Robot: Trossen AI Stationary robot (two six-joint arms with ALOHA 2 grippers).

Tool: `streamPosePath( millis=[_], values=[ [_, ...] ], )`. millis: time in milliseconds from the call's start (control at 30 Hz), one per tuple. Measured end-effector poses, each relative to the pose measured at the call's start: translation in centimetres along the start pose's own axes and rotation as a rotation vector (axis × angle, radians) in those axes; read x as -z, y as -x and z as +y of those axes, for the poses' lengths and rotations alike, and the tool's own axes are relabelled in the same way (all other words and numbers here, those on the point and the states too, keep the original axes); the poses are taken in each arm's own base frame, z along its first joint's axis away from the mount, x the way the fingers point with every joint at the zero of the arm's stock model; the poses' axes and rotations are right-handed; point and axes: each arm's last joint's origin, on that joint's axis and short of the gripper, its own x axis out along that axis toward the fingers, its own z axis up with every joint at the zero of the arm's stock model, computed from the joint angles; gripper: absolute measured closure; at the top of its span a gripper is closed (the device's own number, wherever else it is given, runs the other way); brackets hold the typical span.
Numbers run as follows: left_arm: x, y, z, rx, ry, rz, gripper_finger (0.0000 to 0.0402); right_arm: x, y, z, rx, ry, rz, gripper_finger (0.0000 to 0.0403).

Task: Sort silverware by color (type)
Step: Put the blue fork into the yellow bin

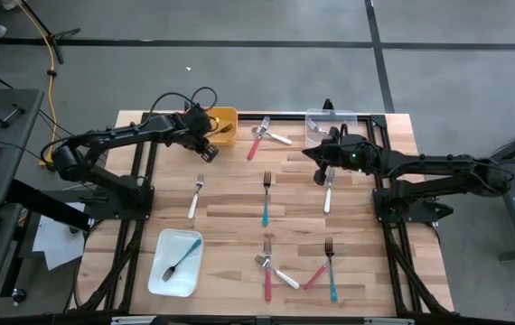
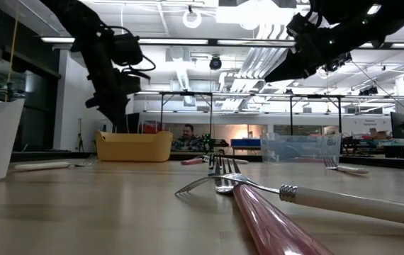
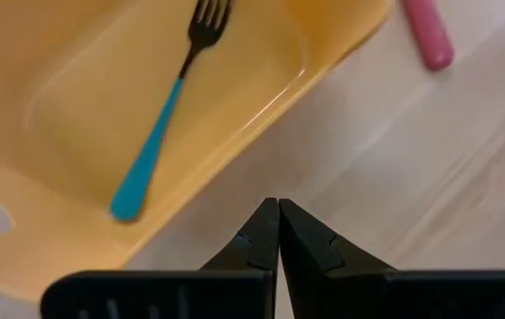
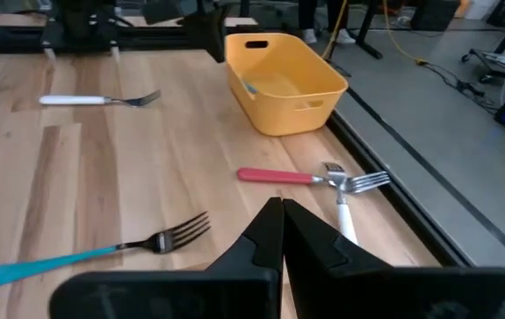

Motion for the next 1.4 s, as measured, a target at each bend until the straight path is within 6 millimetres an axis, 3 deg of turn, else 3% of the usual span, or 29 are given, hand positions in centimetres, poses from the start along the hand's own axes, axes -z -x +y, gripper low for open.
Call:
streamPosePath(
  millis=[167,500,1067,1400],
  values=[
    [0.3,-0.3,0.2,0.015,0.001,0.026,0.0396,0.0,0.0,-0.6,0.026,-0.027,-0.004,0.0402],
    [2.5,-3.2,0.0,0.099,0.067,-0.113,0.0401,-0.3,-0.1,-1.2,0.055,-0.074,-0.041,0.0402],
    [1.7,-3.5,-0.3,0.129,-0.047,-0.312,0.0401,-0.2,0.0,-1.6,0.182,-0.226,-0.036,0.0402],
    [2.0,-3.6,0.2,0.175,-0.035,-0.259,0.0401,-0.2,0.0,-2.1,0.217,-0.236,-0.036,0.0402]
  ],
)
